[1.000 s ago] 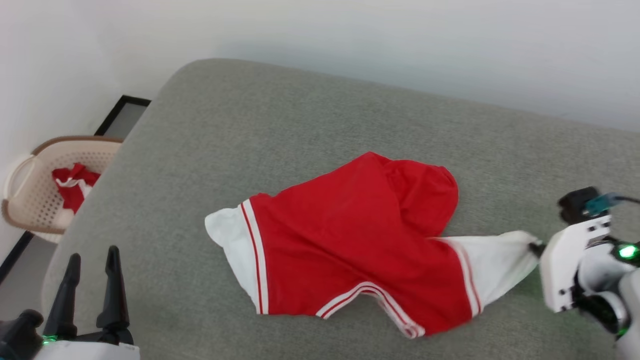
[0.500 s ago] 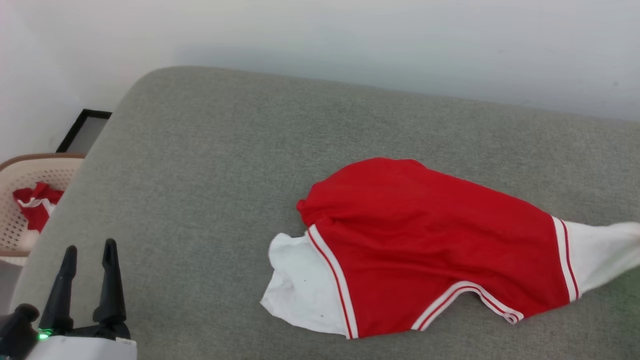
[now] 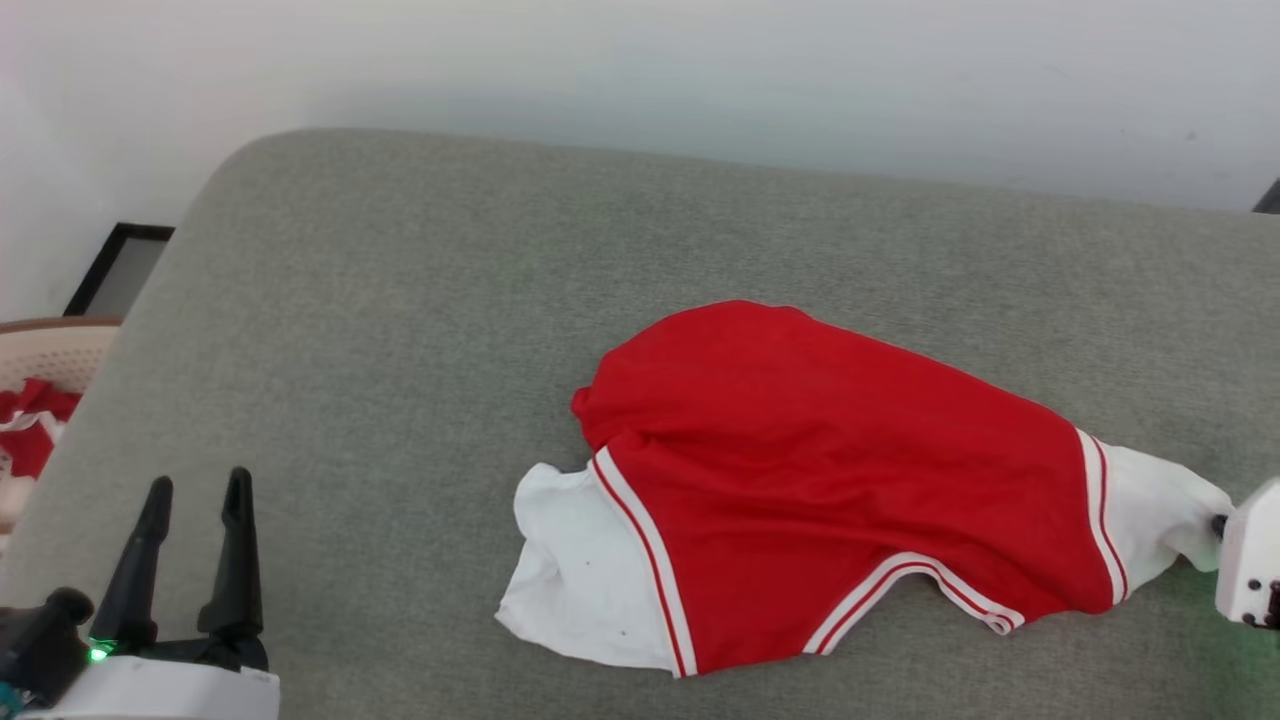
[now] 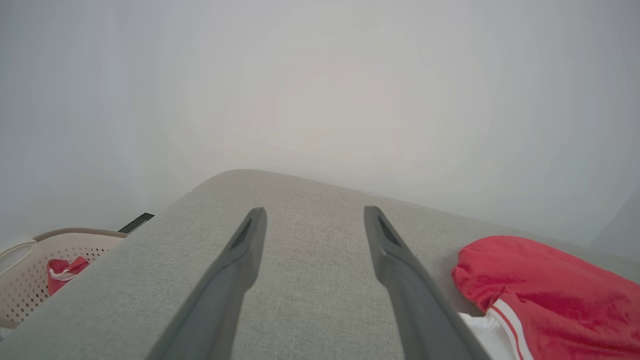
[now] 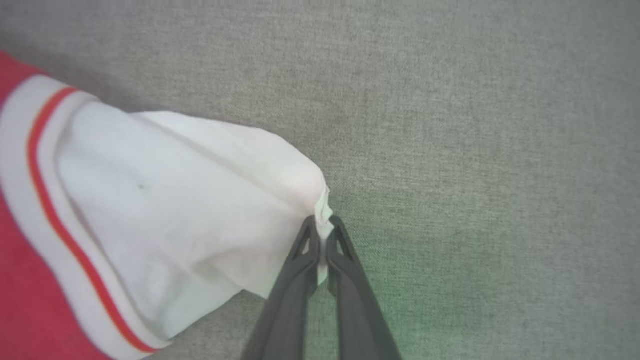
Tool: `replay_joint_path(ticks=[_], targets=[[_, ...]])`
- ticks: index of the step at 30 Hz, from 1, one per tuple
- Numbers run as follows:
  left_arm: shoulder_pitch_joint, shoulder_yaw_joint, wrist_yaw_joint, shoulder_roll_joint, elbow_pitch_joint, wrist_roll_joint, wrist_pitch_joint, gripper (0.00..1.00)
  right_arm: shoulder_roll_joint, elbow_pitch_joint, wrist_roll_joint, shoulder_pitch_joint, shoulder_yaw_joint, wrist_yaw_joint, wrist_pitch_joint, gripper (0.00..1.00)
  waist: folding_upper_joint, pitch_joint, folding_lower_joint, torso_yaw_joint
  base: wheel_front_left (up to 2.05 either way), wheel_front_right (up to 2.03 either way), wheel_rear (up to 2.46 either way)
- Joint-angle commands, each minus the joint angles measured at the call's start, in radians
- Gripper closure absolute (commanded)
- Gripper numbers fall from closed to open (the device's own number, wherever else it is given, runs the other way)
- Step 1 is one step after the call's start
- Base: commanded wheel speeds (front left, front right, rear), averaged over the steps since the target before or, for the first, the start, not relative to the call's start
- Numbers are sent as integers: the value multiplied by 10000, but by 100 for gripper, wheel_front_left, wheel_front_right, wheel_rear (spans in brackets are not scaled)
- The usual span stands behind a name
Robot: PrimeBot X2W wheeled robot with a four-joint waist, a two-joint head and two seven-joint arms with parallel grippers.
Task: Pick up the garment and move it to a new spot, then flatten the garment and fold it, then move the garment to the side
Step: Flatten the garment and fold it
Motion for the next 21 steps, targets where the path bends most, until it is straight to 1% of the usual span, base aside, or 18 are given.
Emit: replay_joint_path(ticks=[1,5,9,16,21], targets=[[-64,-97,-35,143,13,-112,19,0,23,79,34,-129,-11,-14,-91,0,0,-33,0,-103,0,0,0],[-200,-548,-35,604,-174,-455,301,0,32,114,192,-354,-50,-14,-237,0,0,-145,0,-344,0,0,0],[-435,-1075,-36,1213,-486,-956,1089,0,72,-185,276,-472,47,-14,-537,0,0,-270,0,-657,0,0,0],[-1378,-2113,-35,2450,-876,-2035,3361,0,278,-1168,357,-28,224,-14,-1711,0,0,-433,0,-1224,0,0,0],[-2241,-2704,-35,3030,-719,-2877,5298,0,679,-2044,264,401,48,-14,-2890,0,0,-498,0,-1627,0,0,0]])
